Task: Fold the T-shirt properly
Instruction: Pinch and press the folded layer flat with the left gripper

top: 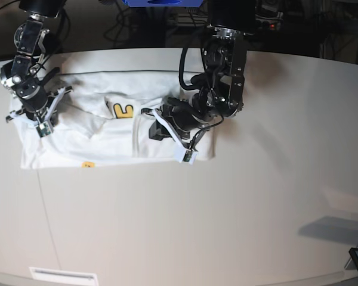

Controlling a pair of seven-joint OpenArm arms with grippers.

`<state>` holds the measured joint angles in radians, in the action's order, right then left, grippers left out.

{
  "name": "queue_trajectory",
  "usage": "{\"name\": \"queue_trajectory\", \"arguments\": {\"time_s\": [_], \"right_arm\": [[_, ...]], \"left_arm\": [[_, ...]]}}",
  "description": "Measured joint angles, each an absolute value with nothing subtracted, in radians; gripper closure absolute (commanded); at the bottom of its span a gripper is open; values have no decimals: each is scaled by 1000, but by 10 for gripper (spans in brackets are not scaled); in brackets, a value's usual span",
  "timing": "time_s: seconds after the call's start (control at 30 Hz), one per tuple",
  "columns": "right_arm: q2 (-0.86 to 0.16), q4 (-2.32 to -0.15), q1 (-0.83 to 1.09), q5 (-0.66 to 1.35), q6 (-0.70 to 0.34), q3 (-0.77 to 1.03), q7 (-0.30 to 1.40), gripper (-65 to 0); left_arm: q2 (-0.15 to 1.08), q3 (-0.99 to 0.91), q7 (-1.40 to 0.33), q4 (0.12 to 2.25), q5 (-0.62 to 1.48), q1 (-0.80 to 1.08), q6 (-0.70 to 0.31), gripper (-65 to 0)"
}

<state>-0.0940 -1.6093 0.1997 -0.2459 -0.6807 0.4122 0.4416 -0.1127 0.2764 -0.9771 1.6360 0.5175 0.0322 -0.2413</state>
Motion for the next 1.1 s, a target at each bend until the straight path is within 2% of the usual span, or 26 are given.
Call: {"name": "queue_trajectory", "arguments": {"time_s": [0.23, 0.3, 0.37, 0.57, 0.73, 0.83, 1.1], "right_arm": [[-96, -1609, 199, -246, -681, 412, 442, -16], [-96, -1609, 197, -246, -682, 412, 443, -16], [-96, -1609, 197, -246, -682, 412, 443, -16], [-96, -1609, 196, -246, -683, 412, 443, -16], [-96, -1609, 189, -247, -685, 412, 454, -16], [-96, -1609, 189, -246, -685, 412, 453, -16], [-96, -1609, 189, -246, -685, 412, 454, -16]], "left_arm": [[-124, 437, -978, 1636, 520, 54, -239, 0], [-121, 451, -982, 1636, 518, 68, -234, 0], [-121, 452, -983, 1645, 515, 66, -183, 0], [-100, 466, -981, 1669, 513, 43, -183, 0], [-55, 511, -1062, 1682, 511, -52, -227, 0], [-52, 514, -1105, 1729, 521, -50, -236, 0], [57, 526, -1190, 1787, 519, -83, -239, 0]]}}
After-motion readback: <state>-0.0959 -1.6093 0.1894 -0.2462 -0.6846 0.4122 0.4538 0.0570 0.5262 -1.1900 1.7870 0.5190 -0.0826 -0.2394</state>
